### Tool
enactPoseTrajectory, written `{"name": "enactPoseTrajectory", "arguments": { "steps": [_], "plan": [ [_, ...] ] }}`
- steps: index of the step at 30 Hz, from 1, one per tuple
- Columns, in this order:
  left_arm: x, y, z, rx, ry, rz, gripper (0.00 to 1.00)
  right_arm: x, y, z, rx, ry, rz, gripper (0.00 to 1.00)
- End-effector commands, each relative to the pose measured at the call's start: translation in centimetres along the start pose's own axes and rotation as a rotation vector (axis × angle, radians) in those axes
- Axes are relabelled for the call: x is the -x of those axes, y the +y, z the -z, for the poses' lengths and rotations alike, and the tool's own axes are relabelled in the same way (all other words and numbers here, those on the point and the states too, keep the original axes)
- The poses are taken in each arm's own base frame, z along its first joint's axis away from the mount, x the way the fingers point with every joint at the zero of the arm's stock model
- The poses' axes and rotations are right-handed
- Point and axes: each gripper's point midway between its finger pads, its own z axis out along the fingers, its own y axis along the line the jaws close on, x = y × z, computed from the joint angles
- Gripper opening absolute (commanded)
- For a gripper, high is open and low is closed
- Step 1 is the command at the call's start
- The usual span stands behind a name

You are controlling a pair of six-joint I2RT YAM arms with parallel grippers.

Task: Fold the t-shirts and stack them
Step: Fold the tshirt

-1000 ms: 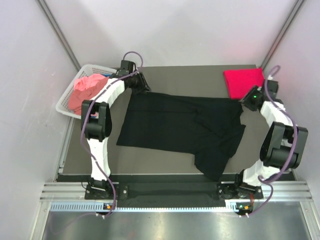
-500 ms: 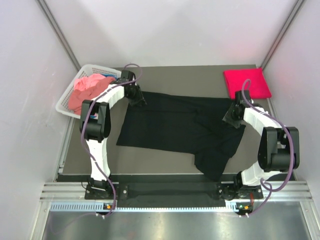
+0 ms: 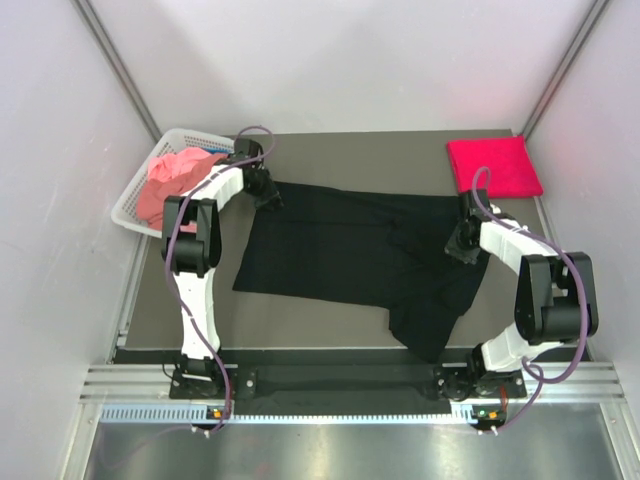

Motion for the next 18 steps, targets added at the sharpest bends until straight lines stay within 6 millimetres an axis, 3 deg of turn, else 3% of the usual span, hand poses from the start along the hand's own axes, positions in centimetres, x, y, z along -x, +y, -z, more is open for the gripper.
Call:
{"name": "enactPoseTrajectory", "arguments": {
  "steps": [1,7,9,11,12,15,16,18],
  "plan": [
    [0.6,2.0,-1.0,0.067,-0.006,-0.004,0.38,1.0,-0.9,0.2,-0.067,-0.054,0.010,0.00],
    [1.1,2.6,-1.0,0.088,-0.013,-0.012,0.38,1.9,-2.4,1.6,-0.136,-0.107,0.030,0.00],
    [1.1,2.3,-0.9,0.076,-0.008,-0.015,0.38,2.8,-1.2,2.6,-0.074,-0.133,0.081,0.00],
    [1.0,1.8,-0.5,0.050,-0.002,-0.016,0.38,3.2,2.9,3.6,0.104,-0.151,0.183,0.06],
    [1.2,1.4,-0.1,0.036,-0.006,-0.015,0.38,3.1,5.3,4.8,0.174,-0.186,0.315,0.16],
    [1.4,0.2,0.8,-0.019,-0.006,-0.012,0.38,3.3,11.0,6.9,0.356,-0.252,0.509,0.31],
    [1.8,-0.4,1.3,-0.039,-0.022,-0.018,0.38,2.3,13.0,7.4,0.414,-0.252,0.566,0.33],
    [2.1,-0.9,1.6,-0.061,-0.029,-0.018,0.38,2.4,15.5,7.1,0.436,-0.260,0.632,0.35]
  ]
}}
